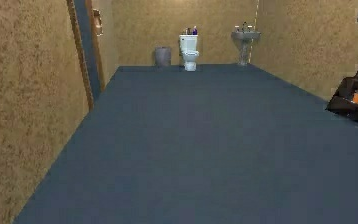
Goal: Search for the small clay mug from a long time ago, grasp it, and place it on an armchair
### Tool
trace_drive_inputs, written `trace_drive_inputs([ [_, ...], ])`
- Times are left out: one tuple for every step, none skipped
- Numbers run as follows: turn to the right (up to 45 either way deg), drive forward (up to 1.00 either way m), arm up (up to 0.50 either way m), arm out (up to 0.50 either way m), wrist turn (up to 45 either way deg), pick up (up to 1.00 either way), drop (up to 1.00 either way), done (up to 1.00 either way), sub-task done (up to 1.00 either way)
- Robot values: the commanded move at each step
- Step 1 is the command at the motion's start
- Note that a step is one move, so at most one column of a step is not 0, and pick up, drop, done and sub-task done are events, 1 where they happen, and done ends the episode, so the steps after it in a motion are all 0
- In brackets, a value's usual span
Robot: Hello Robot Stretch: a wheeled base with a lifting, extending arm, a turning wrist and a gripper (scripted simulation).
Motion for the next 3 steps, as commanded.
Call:
trace_drive_inputs([
  [-18.0,0.0,0.0,0.0,0.0,0.0,0.0,0.0,0.0],
  [0.0,1.0,0.0,0.0,0.0,0.0,0.0,0.0,0.0],
  [0.0,1.0,0.0,0.0,0.0,0.0,0.0,0.0,0.0],
])
